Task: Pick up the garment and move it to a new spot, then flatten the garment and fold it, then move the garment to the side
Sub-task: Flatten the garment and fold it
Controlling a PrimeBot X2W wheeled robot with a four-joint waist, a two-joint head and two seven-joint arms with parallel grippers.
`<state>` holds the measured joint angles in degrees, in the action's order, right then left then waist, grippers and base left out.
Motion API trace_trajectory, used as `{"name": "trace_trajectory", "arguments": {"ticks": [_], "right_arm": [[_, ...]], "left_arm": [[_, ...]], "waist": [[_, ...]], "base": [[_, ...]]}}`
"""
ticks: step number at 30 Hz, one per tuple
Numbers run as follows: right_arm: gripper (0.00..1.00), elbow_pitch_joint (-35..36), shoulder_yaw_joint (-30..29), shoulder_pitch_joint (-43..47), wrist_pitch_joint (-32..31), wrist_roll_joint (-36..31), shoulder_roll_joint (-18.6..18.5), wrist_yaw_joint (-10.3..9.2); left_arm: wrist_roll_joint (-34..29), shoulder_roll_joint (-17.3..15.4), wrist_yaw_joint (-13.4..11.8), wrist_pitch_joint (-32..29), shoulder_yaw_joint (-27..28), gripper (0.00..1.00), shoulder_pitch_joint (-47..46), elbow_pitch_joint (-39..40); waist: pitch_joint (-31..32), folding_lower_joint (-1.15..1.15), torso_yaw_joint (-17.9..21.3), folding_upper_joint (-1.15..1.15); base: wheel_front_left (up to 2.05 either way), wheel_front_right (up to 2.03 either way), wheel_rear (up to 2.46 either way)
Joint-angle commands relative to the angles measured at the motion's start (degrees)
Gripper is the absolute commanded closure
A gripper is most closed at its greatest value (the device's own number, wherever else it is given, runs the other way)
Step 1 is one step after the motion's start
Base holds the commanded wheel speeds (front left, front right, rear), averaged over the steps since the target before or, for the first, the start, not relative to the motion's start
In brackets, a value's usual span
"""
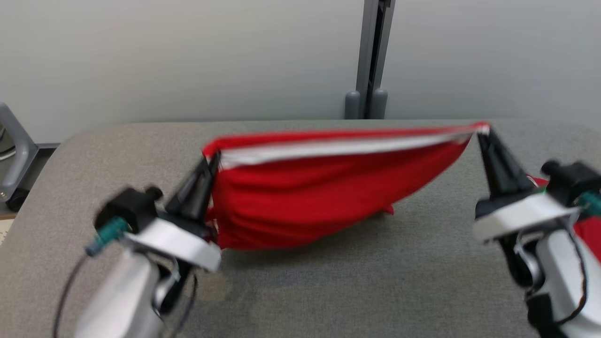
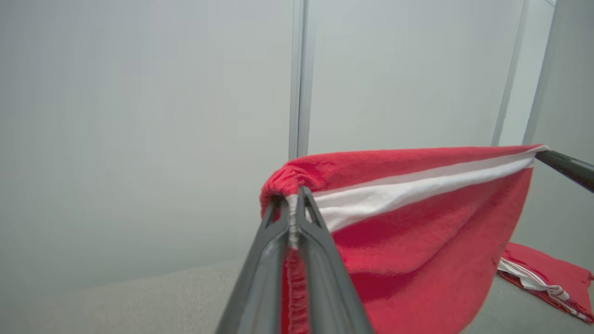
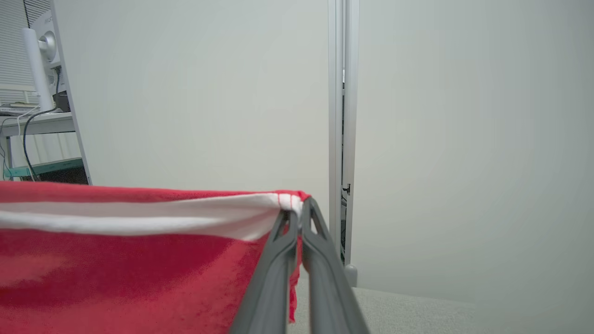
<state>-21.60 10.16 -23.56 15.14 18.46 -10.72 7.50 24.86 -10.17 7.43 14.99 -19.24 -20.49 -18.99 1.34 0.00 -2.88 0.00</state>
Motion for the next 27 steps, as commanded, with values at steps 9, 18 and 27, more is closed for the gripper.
{"name": "trace_trajectory", "arguments": {"ticks": [9,18,27], "right_arm": [[1.00,5.10,2.15,-14.87,-1.35,2.77,-6.80,-0.02],[1.00,-3.64,2.59,-32.33,-2.40,2.42,-6.94,-0.03],[1.00,-12.84,2.46,-44.53,0.08,-2.61,-4.98,-0.03]], "left_arm": [[4.32,-6.76,0.03,-7.90,-0.88,1.00,-18.52,3.41],[2.83,-6.44,-0.04,-8.73,-3.11,1.00,-36.09,-4.46],[4.38,-4.51,0.01,-0.99,-3.99,1.00,-48.48,-16.34]], "waist": [[-1.57,0.00,0.97,0.00],[-15.50,0.00,1.52,0.00],[-22.08,0.00,3.55,0.00]], "base": [[0.00,0.00,0.00],[0.00,0.00,0.00],[0.00,0.00,0.00]]}}
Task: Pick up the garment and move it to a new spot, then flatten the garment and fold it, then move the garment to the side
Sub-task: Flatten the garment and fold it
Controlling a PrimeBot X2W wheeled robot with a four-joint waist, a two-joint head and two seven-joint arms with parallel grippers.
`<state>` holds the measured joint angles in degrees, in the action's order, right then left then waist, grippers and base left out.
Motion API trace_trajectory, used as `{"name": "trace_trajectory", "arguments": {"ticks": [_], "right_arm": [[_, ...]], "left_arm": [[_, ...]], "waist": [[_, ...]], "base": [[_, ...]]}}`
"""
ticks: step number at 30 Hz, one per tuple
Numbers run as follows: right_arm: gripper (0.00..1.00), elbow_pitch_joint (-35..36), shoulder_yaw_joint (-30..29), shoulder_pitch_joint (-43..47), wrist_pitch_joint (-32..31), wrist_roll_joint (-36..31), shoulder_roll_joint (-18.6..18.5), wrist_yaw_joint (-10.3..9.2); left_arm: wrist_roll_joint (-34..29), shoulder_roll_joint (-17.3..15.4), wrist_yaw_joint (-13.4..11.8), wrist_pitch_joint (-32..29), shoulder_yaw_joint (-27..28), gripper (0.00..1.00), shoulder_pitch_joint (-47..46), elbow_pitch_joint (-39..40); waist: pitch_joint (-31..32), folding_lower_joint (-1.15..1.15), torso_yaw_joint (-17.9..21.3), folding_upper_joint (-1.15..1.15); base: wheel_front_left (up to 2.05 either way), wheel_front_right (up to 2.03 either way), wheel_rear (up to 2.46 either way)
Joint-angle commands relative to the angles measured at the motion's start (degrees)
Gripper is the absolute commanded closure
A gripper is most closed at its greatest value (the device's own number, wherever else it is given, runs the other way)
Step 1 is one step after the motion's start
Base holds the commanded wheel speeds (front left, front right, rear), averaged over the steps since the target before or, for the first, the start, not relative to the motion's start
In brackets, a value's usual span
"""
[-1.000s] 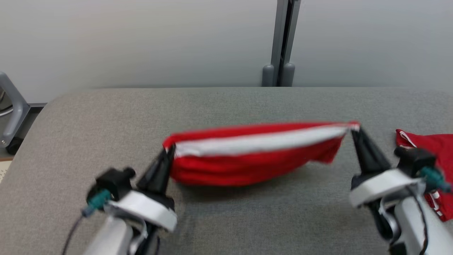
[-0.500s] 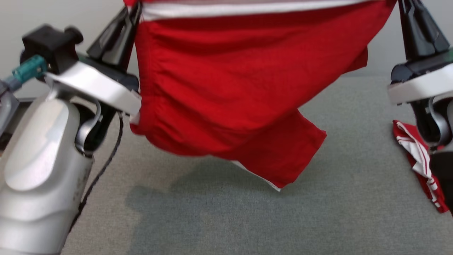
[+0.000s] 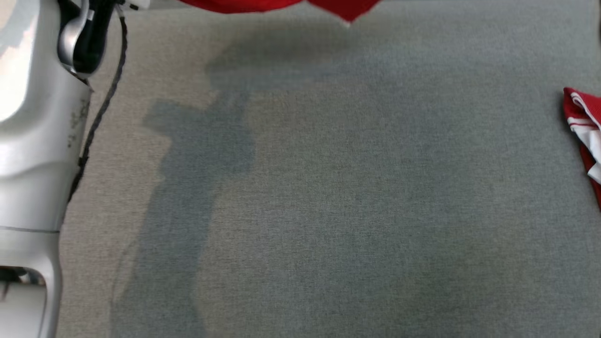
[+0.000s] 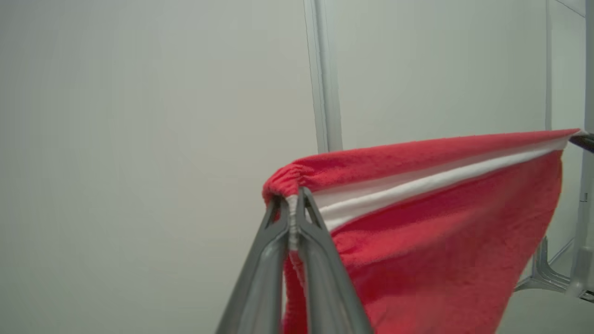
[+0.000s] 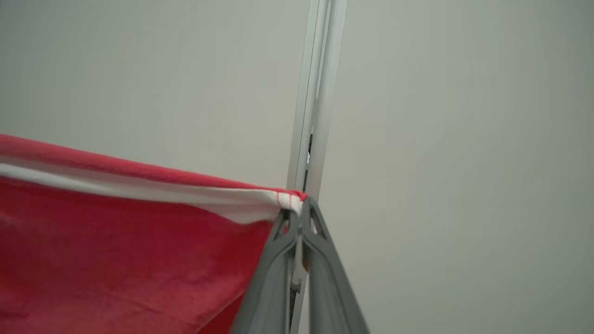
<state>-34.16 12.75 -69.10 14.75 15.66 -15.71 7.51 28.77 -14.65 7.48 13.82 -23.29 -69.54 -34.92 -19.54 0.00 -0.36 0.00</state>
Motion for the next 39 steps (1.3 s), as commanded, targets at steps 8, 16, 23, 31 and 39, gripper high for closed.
{"name": "trace_trajectory", "arguments": {"ticks": [8,16,23,31,39], "right_arm": [[1.00,2.92,3.54,16.57,0.51,4.09,-0.02,-0.03],[1.00,1.73,6.52,35.30,0.53,7.27,-1.02,-0.04],[1.00,2.46,6.05,45.08,0.54,6.85,-1.01,-0.05],[1.00,2.19,6.26,54.94,0.54,8.61,0.92,-0.08],[1.00,3.64,4.97,62.64,0.55,7.82,2.17,-0.18]], "left_arm": [[7.98,2.39,-0.03,1.19,-5.78,1.00,13.60,-8.02],[15.95,4.91,-0.03,1.44,-10.36,1.00,32.73,-12.98],[17.91,5.60,-0.04,1.41,-10.37,1.00,44.93,-12.53],[17.21,4.94,-0.04,1.42,-7.66,1.00,56.36,-9.71],[14.65,4.22,-0.09,1.43,-1.11,1.00,66.04,-5.31]], "waist": [[0.39,0.00,1.77,0.00],[4.25,0.00,2.27,0.00],[9.62,0.00,2.04,0.00],[18.78,0.00,1.64,0.00],[22.69,0.00,1.49,0.00]], "base": [[0.00,0.00,0.00],[0.00,0.00,0.00],[0.00,0.00,0.00],[0.00,0.00,0.00],[0.00,0.00,0.00]]}}
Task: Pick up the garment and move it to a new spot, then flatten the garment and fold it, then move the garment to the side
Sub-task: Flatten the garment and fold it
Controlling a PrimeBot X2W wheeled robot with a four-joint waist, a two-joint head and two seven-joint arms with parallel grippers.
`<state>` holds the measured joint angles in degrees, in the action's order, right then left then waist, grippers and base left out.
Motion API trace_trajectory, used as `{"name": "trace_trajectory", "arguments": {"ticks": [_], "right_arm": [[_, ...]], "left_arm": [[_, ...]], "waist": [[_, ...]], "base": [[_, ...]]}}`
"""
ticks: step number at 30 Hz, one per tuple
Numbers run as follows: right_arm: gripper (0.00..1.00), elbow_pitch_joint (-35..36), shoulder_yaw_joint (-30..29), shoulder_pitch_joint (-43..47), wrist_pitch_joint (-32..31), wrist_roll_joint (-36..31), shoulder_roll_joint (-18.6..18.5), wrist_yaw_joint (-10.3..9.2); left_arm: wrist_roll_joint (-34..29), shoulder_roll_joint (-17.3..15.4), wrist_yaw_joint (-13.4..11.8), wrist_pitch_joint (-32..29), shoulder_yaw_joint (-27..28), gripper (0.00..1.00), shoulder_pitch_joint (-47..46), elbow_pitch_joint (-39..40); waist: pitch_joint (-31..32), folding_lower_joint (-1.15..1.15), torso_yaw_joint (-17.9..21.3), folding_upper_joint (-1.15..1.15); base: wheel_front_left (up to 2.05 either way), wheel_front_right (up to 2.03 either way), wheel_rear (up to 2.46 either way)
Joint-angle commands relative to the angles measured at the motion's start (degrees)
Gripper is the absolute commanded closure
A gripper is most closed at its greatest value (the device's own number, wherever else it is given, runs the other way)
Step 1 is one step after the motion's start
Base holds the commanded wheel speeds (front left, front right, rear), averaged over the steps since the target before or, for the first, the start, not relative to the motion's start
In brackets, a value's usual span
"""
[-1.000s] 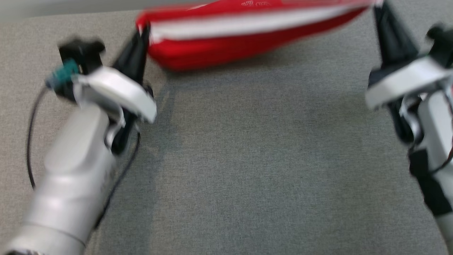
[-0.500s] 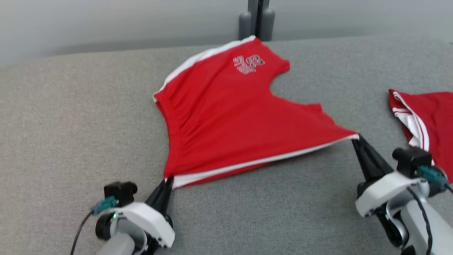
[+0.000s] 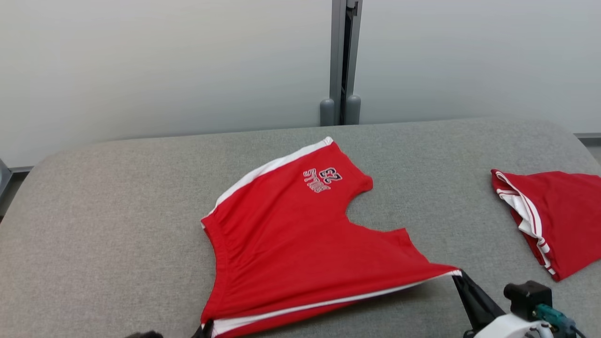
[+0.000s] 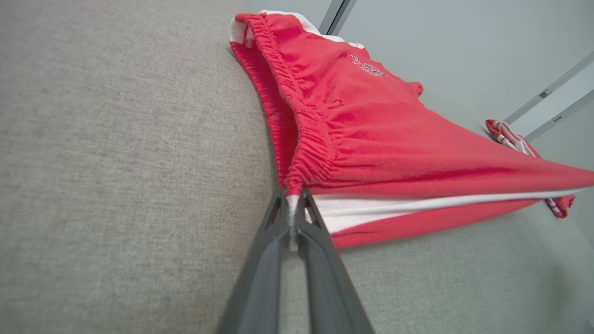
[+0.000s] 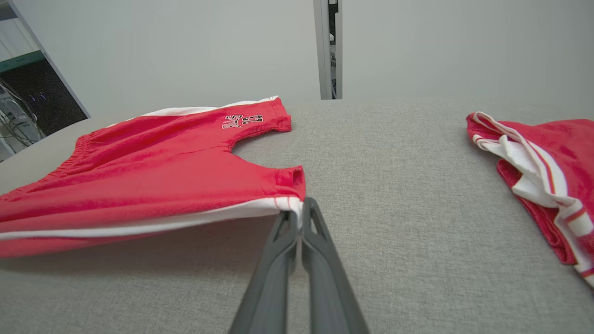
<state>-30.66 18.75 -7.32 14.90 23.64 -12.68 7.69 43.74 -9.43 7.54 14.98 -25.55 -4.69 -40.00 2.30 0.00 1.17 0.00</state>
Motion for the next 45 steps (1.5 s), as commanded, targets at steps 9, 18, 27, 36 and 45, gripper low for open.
{"name": "trace_trajectory", "arguments": {"ticks": [9,18,27,36,45], "right_arm": [[1.00,3.63,-1.82,5.05,0.41,-0.09,-0.97,-0.36],[1.00,4.47,-2.36,-0.99,0.39,-0.43,-1.50,-0.23],[1.00,-3.61,0.31,-20.38,-0.64,-2.82,-4.35,-0.22],[1.00,-13.46,4.41,-36.57,-1.01,-4.38,-5.31,-0.22],[1.00,-22.59,8.97,-50.79,-0.96,-6.56,-5.29,-0.22]], "left_arm": [[-3.03,0.16,-0.16,0.27,4.65,1.00,6.73,4.62],[3.82,1.11,-0.10,0.26,2.57,1.00,2.94,14.11],[4.39,1.06,-0.09,0.27,-1.05,1.00,-10.87,13.76],[-0.29,5.26,-0.09,0.26,1.89,1.00,-22.48,9.24],[-0.81,6.42,-0.09,0.26,2.05,1.00,-29.90,8.35]], "waist": [[1.58,0.00,-0.21,0.00],[-1.19,0.00,-2.56,0.00],[-10.87,0.00,-8.43,0.00],[-19.72,0.00,-13.47,0.00],[-26.35,0.00,-16.82,0.00]], "base": [[0.00,0.00,0.00],[0.00,0.00,0.00],[0.00,0.00,0.00],[0.00,0.00,0.00],[0.00,0.00,0.00]]}}
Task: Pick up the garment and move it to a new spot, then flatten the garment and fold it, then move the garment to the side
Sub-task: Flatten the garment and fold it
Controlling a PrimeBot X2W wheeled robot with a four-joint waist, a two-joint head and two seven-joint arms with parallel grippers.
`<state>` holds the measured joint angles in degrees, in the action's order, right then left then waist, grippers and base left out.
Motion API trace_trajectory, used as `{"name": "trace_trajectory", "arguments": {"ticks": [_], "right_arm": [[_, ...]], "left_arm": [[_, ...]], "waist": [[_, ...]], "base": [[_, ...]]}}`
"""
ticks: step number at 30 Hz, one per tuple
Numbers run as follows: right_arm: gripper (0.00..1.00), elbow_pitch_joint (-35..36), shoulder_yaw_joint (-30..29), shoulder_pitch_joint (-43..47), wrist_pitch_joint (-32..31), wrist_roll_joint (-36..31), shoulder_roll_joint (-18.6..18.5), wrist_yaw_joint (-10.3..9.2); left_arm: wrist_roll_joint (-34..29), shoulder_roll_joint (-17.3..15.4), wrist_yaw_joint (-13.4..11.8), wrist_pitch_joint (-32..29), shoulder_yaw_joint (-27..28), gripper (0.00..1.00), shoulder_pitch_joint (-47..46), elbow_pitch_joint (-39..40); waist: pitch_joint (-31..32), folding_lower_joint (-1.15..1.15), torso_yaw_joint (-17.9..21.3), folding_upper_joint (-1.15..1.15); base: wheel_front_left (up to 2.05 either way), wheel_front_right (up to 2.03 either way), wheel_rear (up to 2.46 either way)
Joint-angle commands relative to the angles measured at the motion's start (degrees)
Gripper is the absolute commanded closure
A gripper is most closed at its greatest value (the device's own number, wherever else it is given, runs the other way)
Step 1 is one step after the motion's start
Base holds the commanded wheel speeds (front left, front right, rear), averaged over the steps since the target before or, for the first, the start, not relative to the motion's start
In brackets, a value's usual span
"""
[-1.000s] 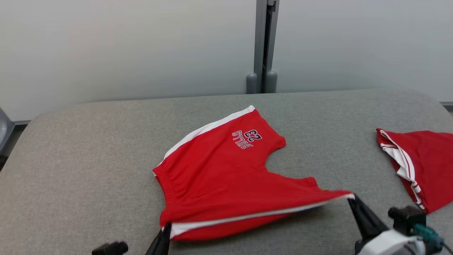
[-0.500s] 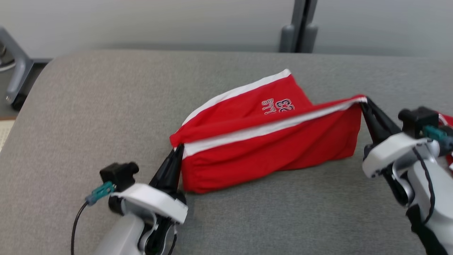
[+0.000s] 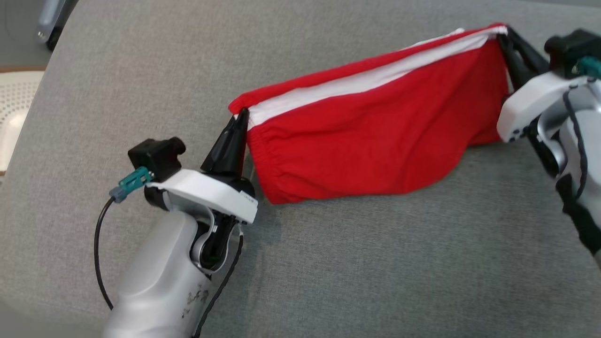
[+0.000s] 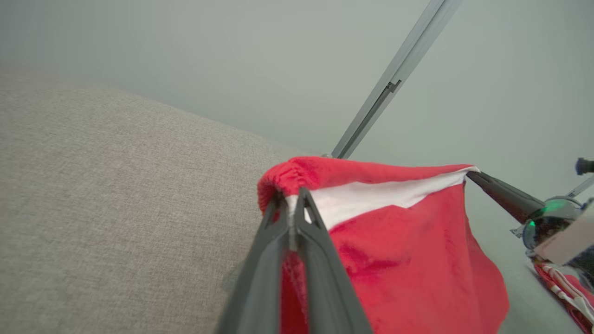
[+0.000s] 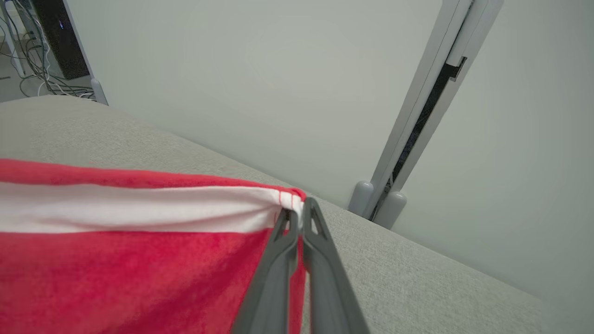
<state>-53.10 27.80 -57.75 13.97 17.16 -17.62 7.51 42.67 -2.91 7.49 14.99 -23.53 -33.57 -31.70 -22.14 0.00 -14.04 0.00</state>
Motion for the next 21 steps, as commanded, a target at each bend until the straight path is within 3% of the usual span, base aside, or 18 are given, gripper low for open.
{"name": "trace_trajectory", "arguments": {"ticks": [1,8,9,10,11,12,13,21], "right_arm": [[1.00,-1.31,0.45,-1.82,-0.16,-0.65,-0.43,-0.04],[1.00,-7.84,1.30,-8.01,-0.08,-2.11,-0.17,-0.04],[1.00,-8.82,1.30,-8.64,0.02,-2.34,-0.04,-0.04],[1.00,-9.69,1.09,-9.29,0.16,-2.28,0.09,-0.04],[0.95,-10.60,0.77,-9.81,0.23,-2.30,0.09,-0.04],[0.50,-11.32,0.44,-10.17,0.33,-2.29,0.26,-0.04],[0.00,-11.92,0.12,-10.28,0.51,-2.08,0.57,-0.04],[0.00,-11.15,-1.62,-8.27,1.32,2.05,1.16,-0.04]], "left_arm": [[0.97,-0.15,-0.03,0.25,-0.43,1.00,-1.68,-0.07],[3.97,-0.17,-0.03,0.25,-2.84,1.00,-4.67,-0.99],[3.95,-0.14,-0.03,0.25,-3.20,0.93,-5.18,-1.01],[4.10,-0.13,-0.03,0.26,-3.34,0.66,-5.47,-0.96],[4.21,-0.16,-0.03,0.25,-3.48,0.46,-5.54,-1.02],[4.26,-0.12,-0.03,0.25,-3.90,0.00,-5.54,-1.20],[4.25,-0.13,-0.03,0.25,-3.95,0.00,-5.65,-1.24],[0.25,-0.15,-1.44,0.25,-1.37,0.00,-2.47,-0.74]], "waist": [[-2.50,0.00,-1.90,0.00],[-5.17,0.00,-3.42,0.00],[-5.40,0.00,-3.51,0.00],[-5.66,0.00,-3.54,0.00],[-5.84,0.00,-3.56,0.00],[-5.96,0.00,-3.51,0.00],[-6.03,0.00,-3.42,0.00],[-4.66,0.00,-1.68,0.00]], "base": [[0.00,0.00,0.00],[0.00,0.00,0.00],[0.00,0.00,0.00],[0.00,0.00,0.00],[0.00,0.00,0.00],[0.00,0.00,0.00],[0.00,0.00,0.00],[0.00,0.00,0.00]]}}
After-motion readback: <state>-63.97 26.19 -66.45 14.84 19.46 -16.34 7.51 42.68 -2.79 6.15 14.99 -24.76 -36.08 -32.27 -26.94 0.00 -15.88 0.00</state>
